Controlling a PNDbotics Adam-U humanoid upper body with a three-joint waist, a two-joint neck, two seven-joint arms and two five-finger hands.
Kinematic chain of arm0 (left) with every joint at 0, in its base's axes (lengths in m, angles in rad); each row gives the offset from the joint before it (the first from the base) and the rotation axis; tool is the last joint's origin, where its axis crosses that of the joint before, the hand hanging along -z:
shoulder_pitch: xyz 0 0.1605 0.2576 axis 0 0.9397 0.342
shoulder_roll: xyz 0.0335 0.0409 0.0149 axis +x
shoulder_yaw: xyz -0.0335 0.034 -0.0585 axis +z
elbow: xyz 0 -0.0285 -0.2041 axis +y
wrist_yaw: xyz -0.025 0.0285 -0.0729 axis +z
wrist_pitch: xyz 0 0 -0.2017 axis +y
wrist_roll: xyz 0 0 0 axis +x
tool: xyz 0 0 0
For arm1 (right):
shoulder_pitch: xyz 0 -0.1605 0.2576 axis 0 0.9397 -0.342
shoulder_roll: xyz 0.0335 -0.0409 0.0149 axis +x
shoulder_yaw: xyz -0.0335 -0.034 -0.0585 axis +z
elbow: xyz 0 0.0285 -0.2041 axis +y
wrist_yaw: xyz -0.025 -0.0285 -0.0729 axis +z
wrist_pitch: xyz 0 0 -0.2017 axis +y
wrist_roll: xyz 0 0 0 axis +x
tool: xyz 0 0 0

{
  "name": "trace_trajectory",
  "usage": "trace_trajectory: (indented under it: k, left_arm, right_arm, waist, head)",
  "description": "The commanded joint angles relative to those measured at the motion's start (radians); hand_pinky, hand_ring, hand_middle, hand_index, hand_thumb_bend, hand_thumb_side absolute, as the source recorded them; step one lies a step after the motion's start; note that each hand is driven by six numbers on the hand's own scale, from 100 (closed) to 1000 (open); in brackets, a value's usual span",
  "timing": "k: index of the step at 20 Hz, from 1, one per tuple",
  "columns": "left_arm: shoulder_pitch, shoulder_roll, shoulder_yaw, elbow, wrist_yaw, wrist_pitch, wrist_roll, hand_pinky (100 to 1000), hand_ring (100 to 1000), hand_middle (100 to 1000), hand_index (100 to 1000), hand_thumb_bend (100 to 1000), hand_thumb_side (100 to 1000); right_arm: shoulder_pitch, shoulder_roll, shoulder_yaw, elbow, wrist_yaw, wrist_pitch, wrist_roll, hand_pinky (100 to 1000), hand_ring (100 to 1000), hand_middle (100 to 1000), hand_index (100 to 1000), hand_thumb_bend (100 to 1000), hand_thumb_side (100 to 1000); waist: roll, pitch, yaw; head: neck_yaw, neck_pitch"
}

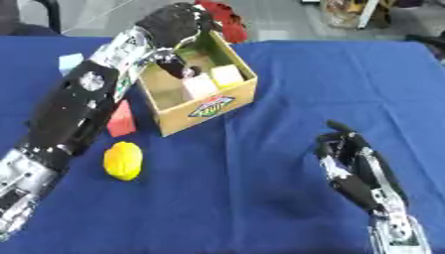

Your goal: Pick up objects on the table and place them in the box.

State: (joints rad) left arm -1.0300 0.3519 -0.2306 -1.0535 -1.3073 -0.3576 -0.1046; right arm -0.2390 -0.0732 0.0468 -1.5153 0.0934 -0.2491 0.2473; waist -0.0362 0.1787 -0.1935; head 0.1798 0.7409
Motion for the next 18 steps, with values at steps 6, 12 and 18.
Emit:
trace_trajectory:
  k: [6,12,18]
  left_arm:
    - [0.057,0.304,-0.018,-0.238,0.396,-0.067,-0.324,808,720,722,863,454,179]
    - [0.159,0.411,-0.046,-0.278,0.600,0.029,-0.562,788,717,732,872,475,450]
    - [0.193,0.418,-0.091,-0.249,0.670,0.092,-0.692,787,725,745,888,552,636]
  right_arm:
    - [-0.011,-0.026,-0.022,-0.010,0.000,-0.001,-0.018,657,626,662,902,100,358]
    - [-0.010,-0.029,-0.026,-0.012,0.002,0.000,-0.019,657,626,662,902,100,362]
    - [-0.009,-0.030,-0.027,-0.012,0.002,0.001,-0.019,657,626,662,902,100,362]
  waist:
    - [0.009,-0.009,0.036]
    - [0.015,-0.016,0.060]
    - [0.017,-0.020,0.059]
  head:
    - [-0.033,-0.005]
    - [-0.041,-0.003]
    - [-0.040,-0.003]
